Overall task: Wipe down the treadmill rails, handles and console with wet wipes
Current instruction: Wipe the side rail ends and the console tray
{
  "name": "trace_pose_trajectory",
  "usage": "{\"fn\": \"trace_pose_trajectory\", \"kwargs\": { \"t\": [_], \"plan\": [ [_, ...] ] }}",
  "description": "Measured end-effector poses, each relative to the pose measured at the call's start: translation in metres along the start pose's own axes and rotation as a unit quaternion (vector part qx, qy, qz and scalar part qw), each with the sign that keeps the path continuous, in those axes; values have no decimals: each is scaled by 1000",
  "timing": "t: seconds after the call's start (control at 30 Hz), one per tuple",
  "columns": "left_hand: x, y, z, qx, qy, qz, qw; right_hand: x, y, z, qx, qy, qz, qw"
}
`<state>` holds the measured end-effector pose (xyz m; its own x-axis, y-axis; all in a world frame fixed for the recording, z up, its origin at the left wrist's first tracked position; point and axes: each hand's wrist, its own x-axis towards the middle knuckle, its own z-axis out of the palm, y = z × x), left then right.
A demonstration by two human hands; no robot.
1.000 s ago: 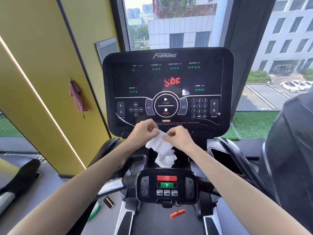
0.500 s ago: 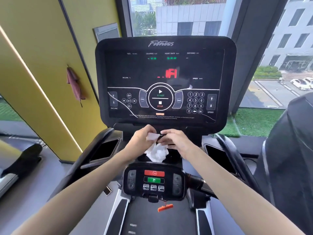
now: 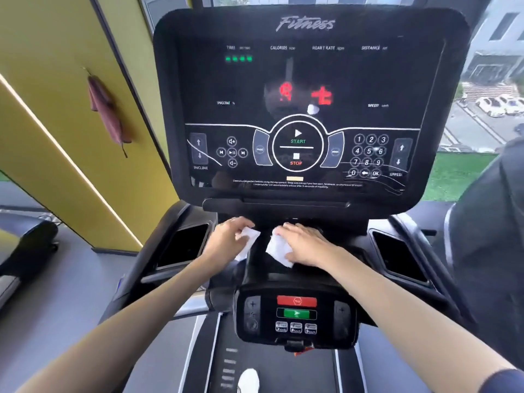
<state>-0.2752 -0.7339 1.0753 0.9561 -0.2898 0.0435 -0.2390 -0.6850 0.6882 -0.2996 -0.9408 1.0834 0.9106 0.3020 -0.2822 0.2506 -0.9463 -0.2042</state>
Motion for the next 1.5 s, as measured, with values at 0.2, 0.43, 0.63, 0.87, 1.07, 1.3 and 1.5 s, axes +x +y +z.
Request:
{"fn": "trace_pose_trajectory", "kwargs": {
  "t": [0.2, 0.43, 0.63, 0.87, 1.07, 1.3, 1.5],
  "plan": [
    [13, -9, 19, 114, -6, 252, 961, -5, 6, 8, 91, 52, 63, 992],
    [20, -18, 22, 89, -300, 275, 909, -50, 25, 23, 286, 89, 157, 941],
    [36, -11, 30, 206, -247, 281, 904, -60, 32, 16, 356, 169, 162, 905],
    [27, -18, 19, 163, -291, 258, 907, -63, 39, 25, 439, 175, 152, 868],
    [20, -14, 19, 165, -310, 238, 905, -63, 36, 24, 422, 150, 137, 883],
    [19, -4, 21, 198, -300, 223, 906, -64, 32, 21, 390, 147, 131, 899],
    [24, -6, 19, 205, -224, 211, 929, -65, 31, 20, 361, 133, 130, 914]
  ]
}}
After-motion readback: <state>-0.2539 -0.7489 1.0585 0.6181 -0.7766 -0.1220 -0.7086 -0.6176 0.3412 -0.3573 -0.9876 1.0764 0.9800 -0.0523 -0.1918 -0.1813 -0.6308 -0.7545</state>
